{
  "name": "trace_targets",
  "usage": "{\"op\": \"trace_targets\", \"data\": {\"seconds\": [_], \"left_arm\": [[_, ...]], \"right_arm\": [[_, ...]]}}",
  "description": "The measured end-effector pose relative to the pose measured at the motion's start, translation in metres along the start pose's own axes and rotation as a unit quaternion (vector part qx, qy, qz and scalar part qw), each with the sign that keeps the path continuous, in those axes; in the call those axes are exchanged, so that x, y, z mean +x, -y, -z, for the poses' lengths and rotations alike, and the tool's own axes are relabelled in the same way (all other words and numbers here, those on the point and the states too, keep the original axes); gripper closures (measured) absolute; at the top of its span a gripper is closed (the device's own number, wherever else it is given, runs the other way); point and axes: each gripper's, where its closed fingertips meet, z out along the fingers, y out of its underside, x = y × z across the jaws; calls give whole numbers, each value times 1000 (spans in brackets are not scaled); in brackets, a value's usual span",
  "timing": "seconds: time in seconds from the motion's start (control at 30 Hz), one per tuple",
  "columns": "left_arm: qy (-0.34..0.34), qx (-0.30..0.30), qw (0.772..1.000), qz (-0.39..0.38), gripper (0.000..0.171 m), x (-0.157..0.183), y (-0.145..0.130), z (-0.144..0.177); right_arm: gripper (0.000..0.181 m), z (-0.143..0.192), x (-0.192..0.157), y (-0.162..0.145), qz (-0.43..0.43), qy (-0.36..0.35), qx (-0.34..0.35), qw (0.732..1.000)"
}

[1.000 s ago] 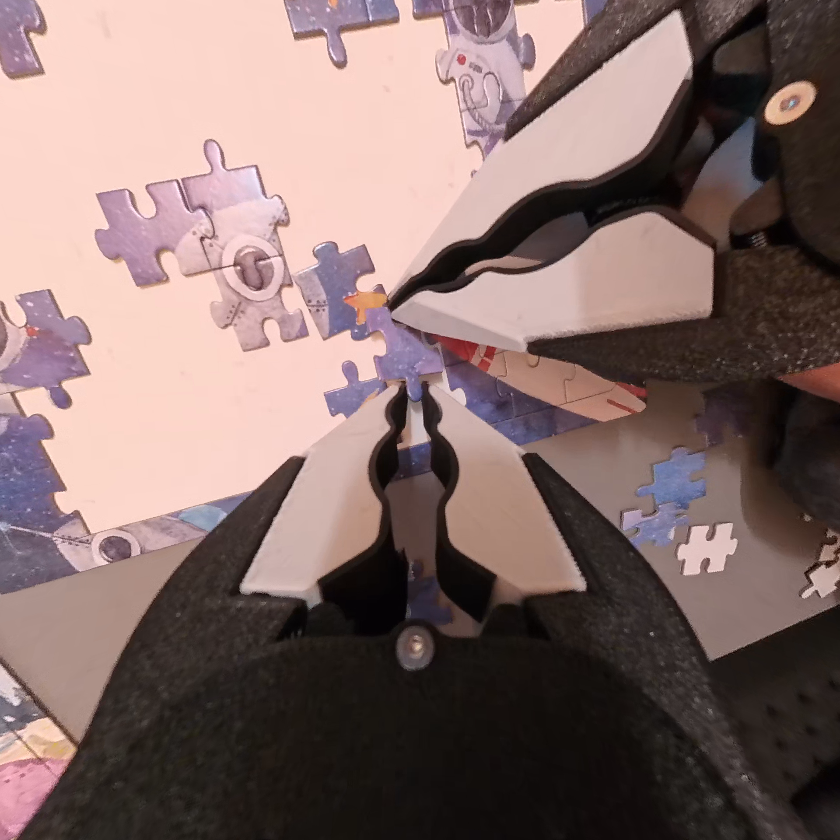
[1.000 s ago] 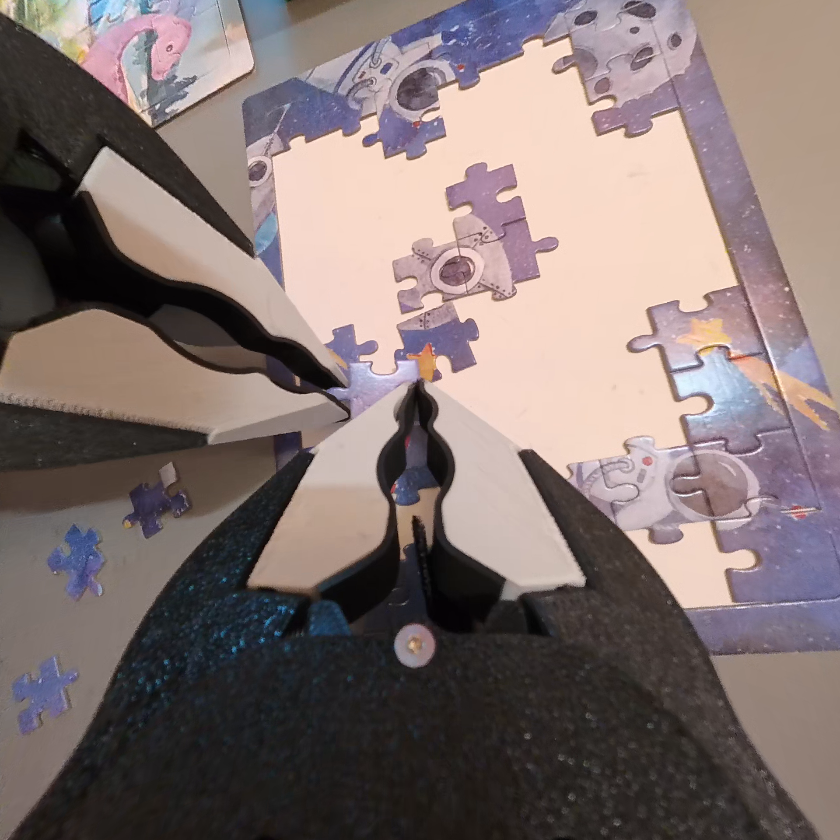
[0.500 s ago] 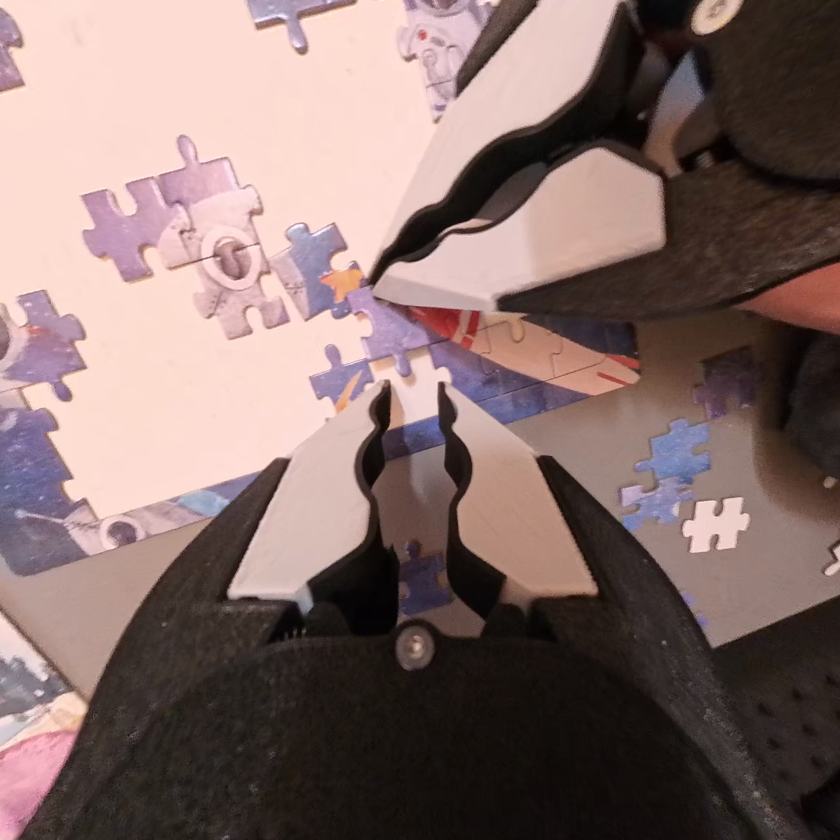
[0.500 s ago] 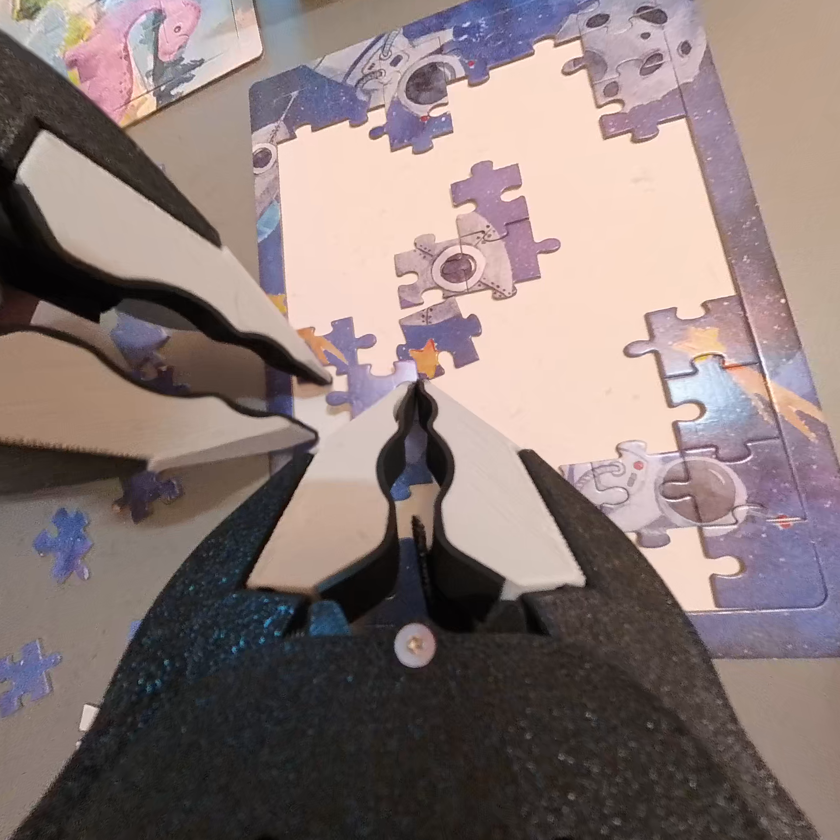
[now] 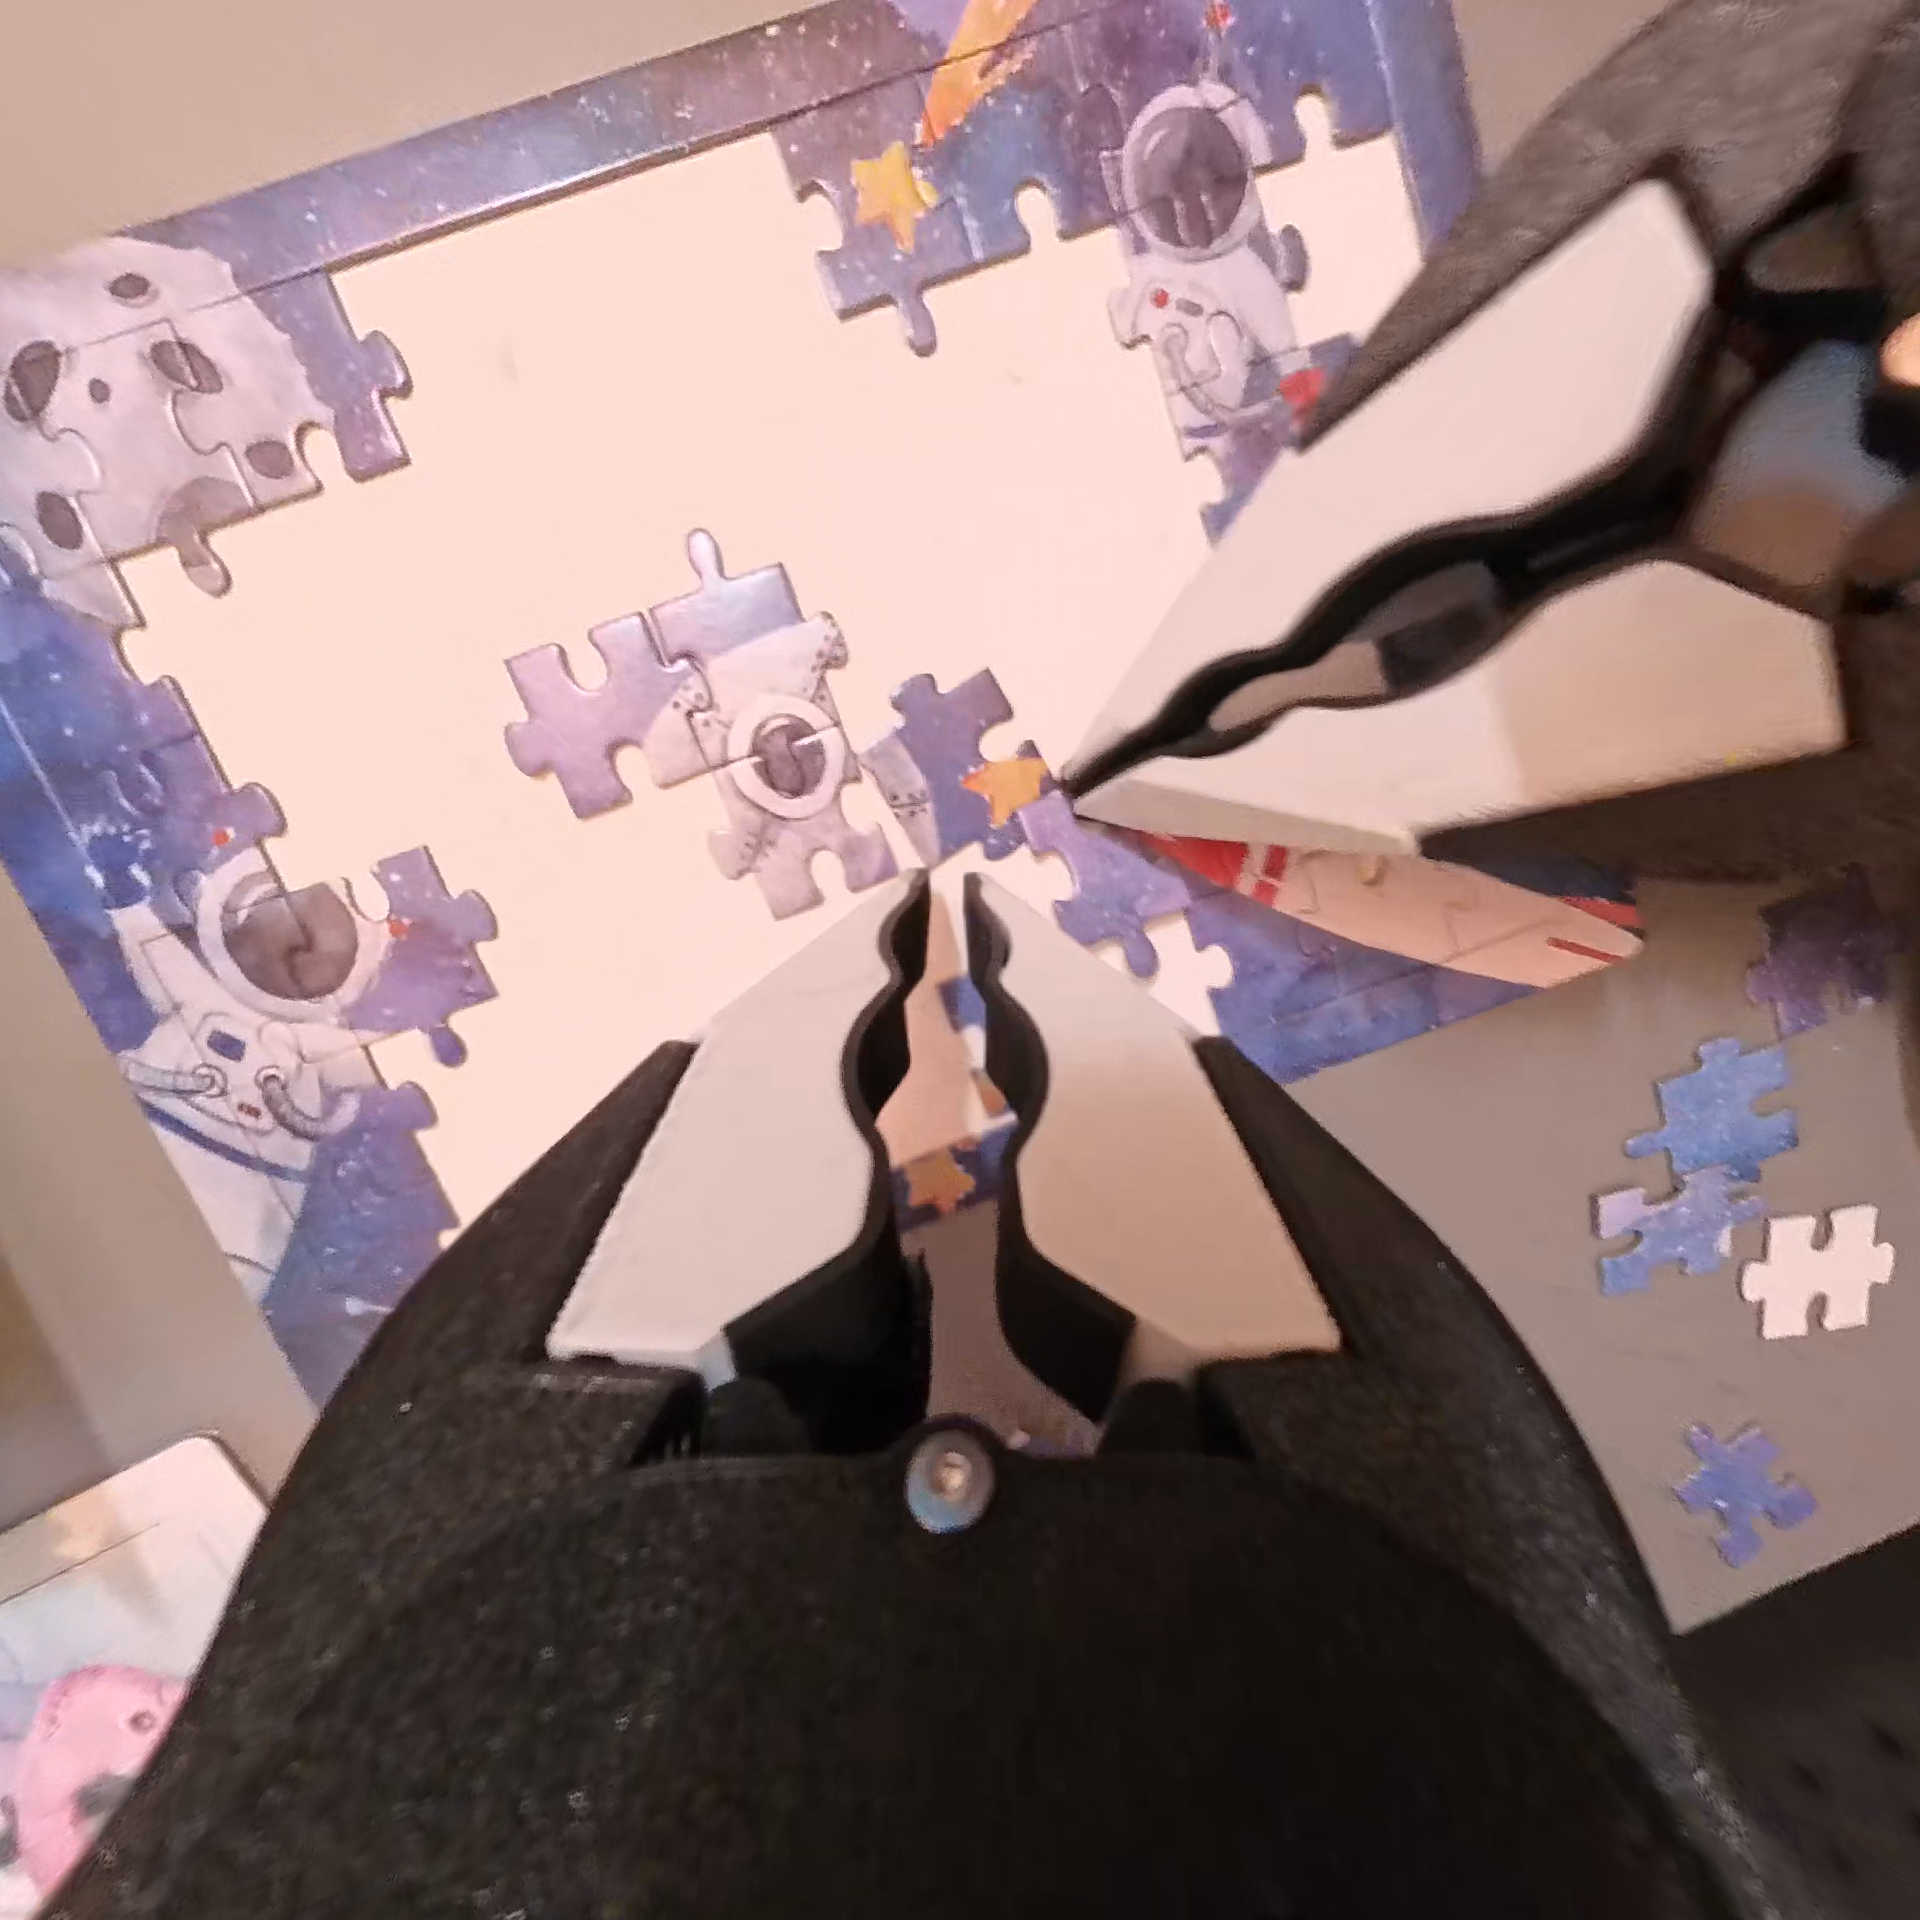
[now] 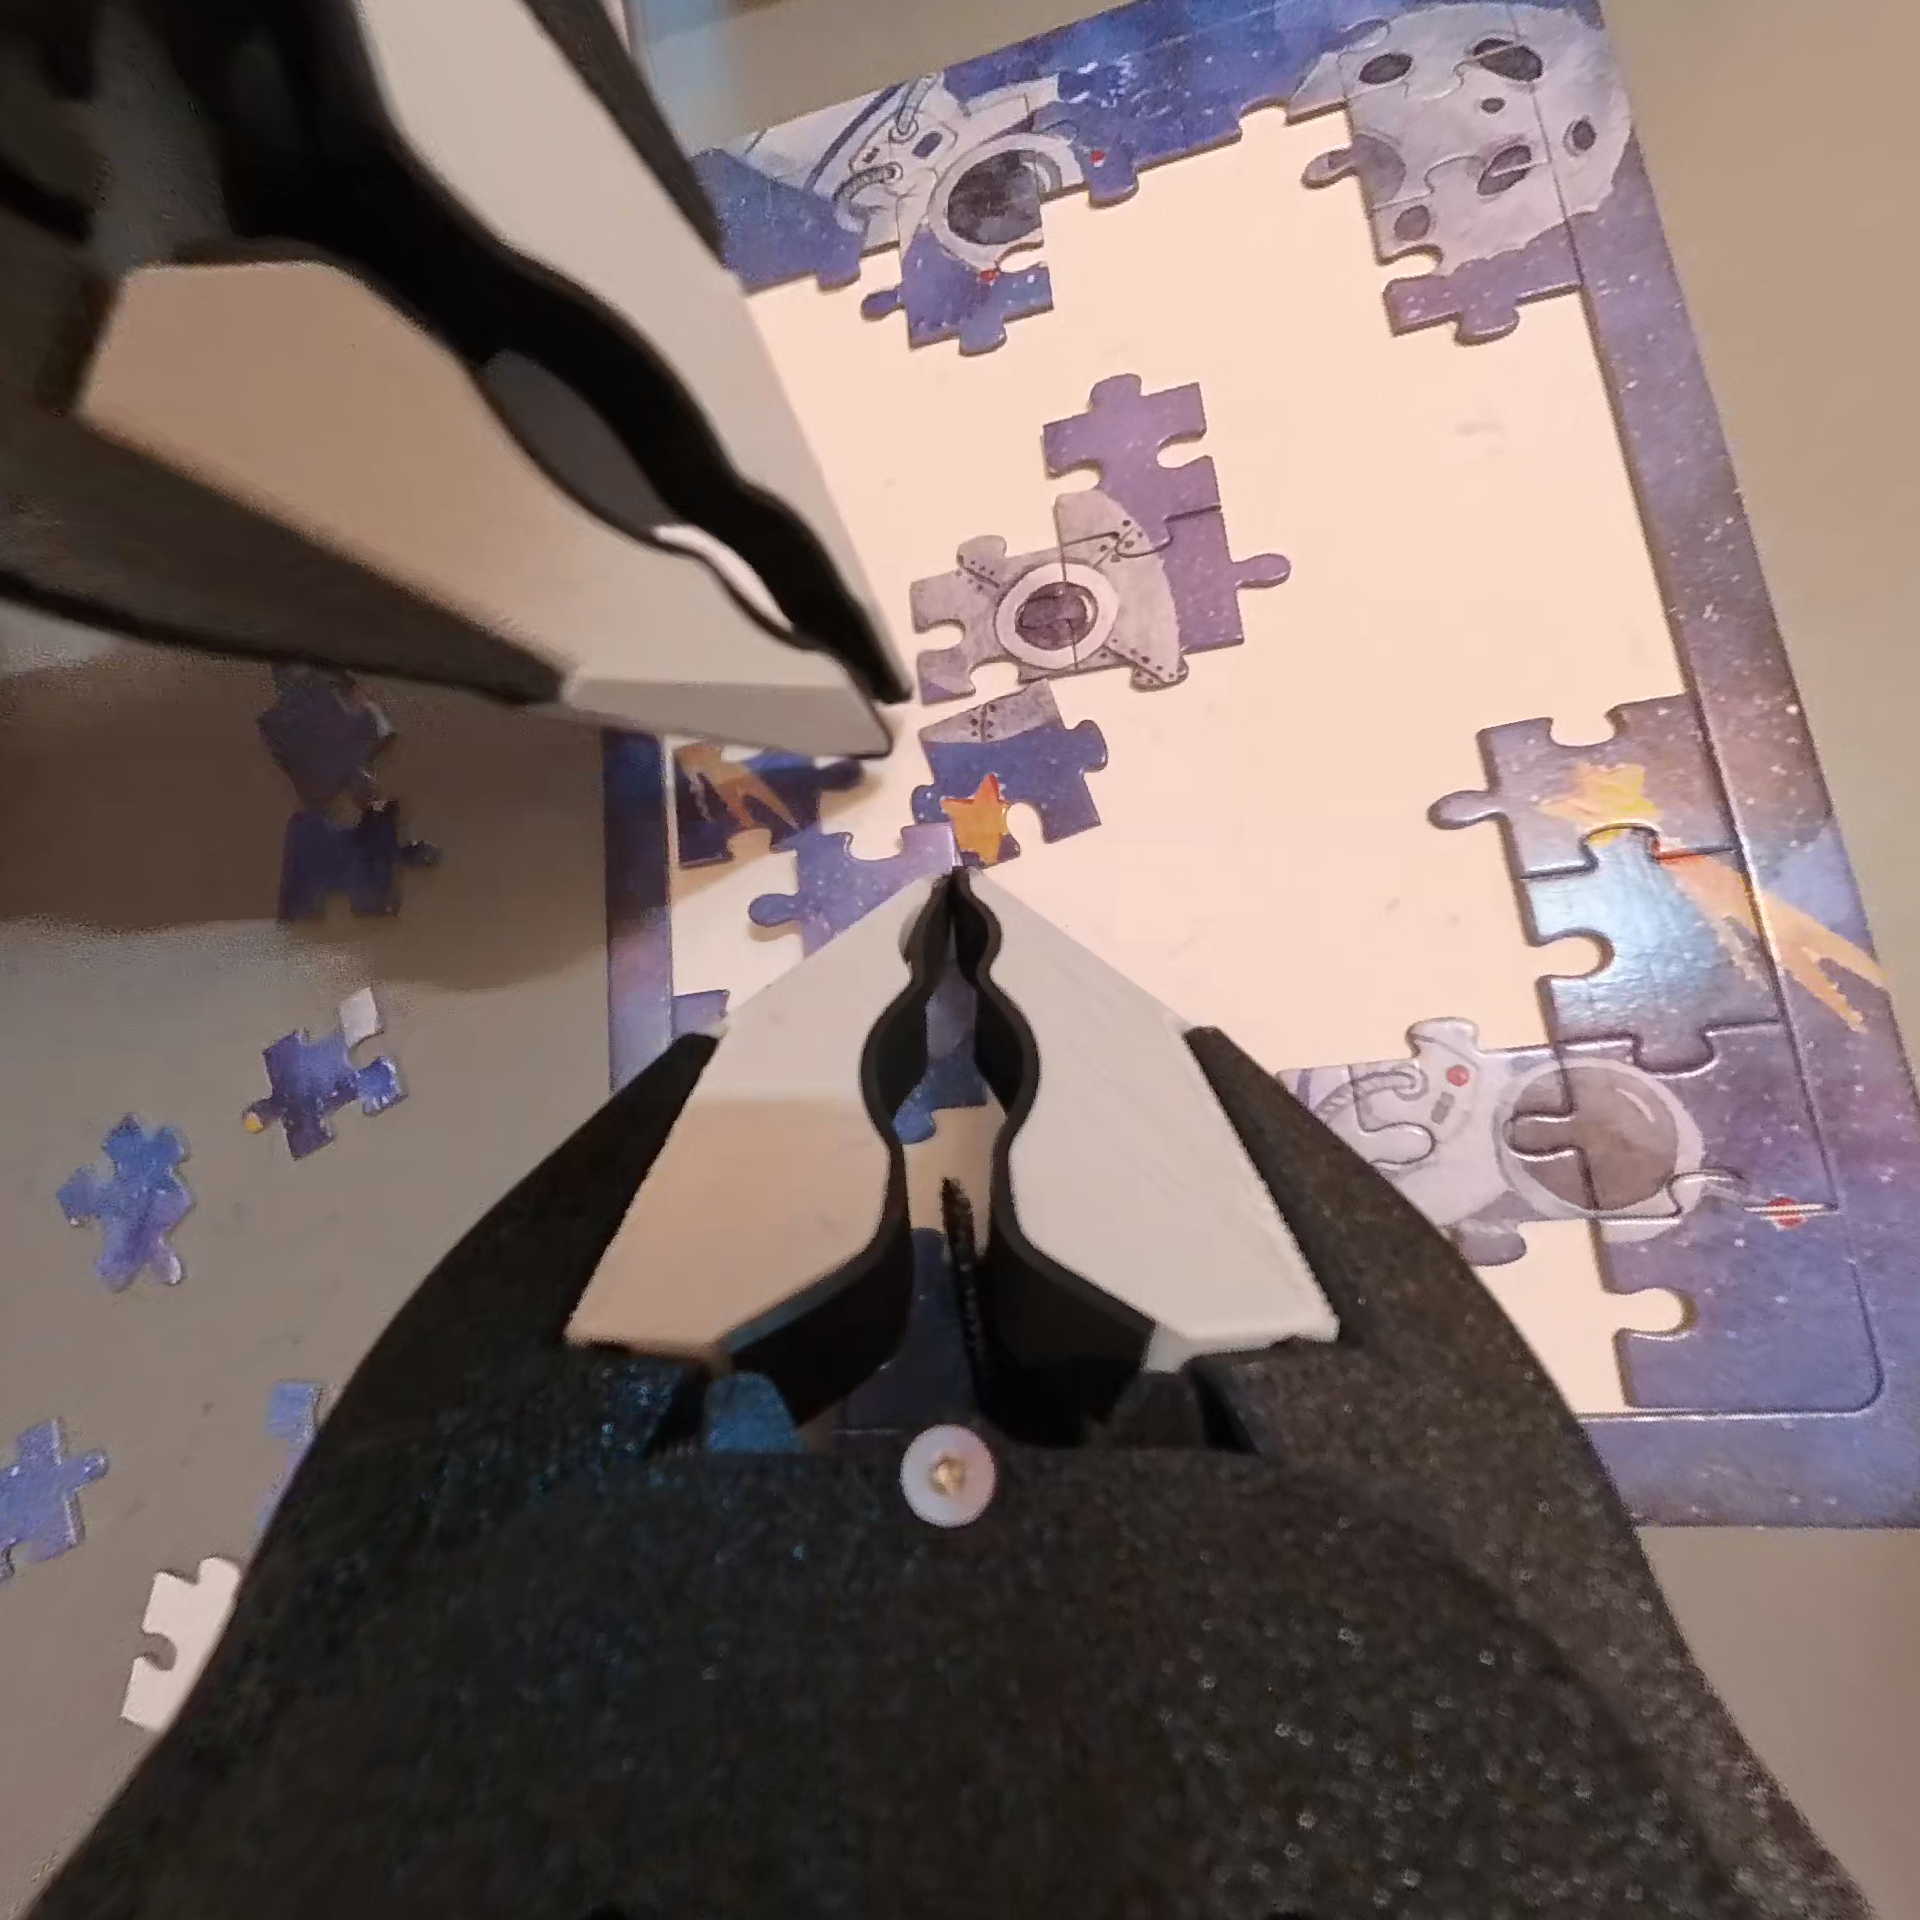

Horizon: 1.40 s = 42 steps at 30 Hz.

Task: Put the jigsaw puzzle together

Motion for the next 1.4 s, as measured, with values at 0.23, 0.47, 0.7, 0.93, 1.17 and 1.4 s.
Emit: {"op": "trace_targets", "data": {"seconds": [0.23, 0.47, 0.7, 0.93, 1.17, 1.4], "left_arm": [[10, 8, 1000, -1, 168, -10, 8, -8], [0, 13, 1000, -28, 168, -4, 10, -4], [-2, 11, 999, -36, 170, 1, 7, -9], [27, 11, 998, -47, 170, -5, 12, -8], [-45, 26, 994, -98, 170, 32, 3, 5], [-42, 12, 993, -113, 170, 39, -4, -5]], "right_arm": [[181, 0, 0, 0, 10, -1, 2, 1000], [181, 1, -2, 1, 30, -9, 1, 1000], [181, 17, -3, 9, 40, -14, 12, 999], [181, 9, -2, -5, 48, -19, -28, 998], [181, 8, 0, -4, 43, -20, -16, 999], [181, 7, 1, -3, 46, -26, -18, 998]]}}
